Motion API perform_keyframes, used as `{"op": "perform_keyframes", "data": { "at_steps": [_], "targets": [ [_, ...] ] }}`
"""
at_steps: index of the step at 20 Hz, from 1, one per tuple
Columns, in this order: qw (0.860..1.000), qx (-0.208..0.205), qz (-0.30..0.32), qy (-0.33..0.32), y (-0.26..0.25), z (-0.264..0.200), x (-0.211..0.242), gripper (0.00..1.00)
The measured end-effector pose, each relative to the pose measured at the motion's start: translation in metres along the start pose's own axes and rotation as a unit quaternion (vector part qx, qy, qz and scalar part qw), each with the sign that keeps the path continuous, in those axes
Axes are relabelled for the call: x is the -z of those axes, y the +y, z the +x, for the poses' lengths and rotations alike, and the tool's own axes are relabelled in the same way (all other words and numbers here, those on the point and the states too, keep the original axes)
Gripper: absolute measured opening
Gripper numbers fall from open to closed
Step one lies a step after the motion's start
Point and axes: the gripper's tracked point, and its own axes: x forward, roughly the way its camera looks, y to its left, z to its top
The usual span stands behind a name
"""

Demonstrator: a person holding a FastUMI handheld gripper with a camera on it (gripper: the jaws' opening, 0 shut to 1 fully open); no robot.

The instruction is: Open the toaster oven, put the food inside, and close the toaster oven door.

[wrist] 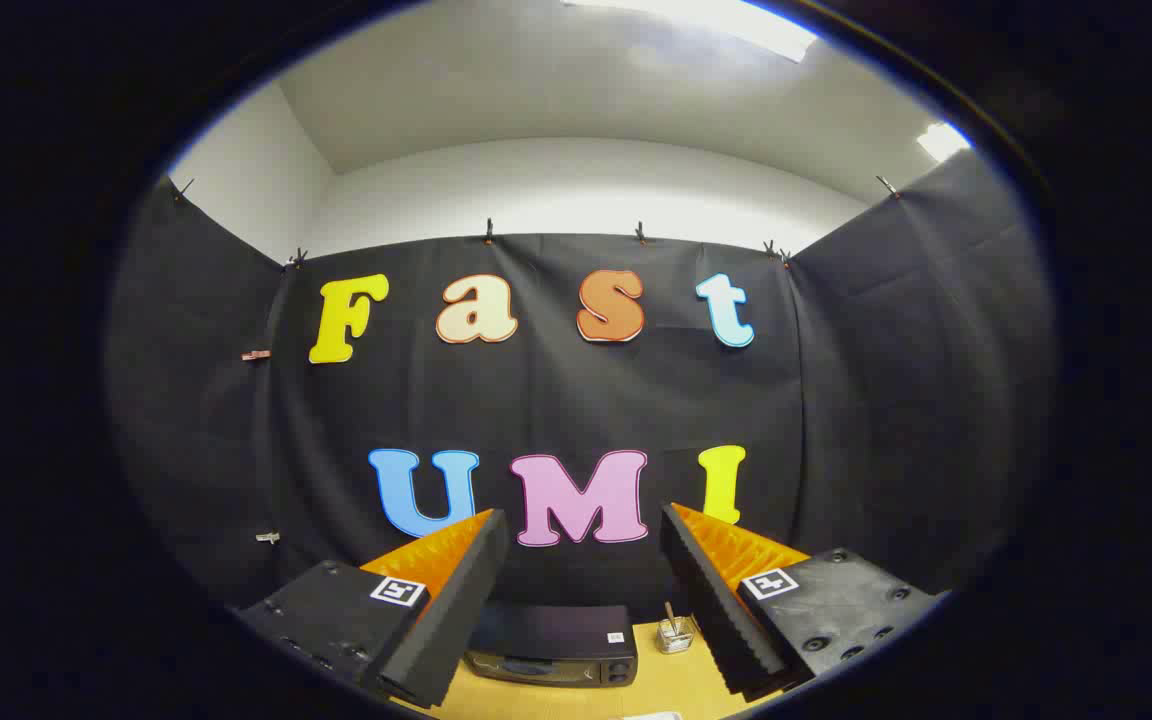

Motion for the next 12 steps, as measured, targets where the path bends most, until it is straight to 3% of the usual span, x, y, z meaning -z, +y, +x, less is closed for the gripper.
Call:
{"op": "perform_keyframes", "data": {
  "at_steps": [12],
  "targets": [
    [1.000,-0.022,0.001,0.013,0.0055,-0.0006,0.0018,0.98]
  ]
}}
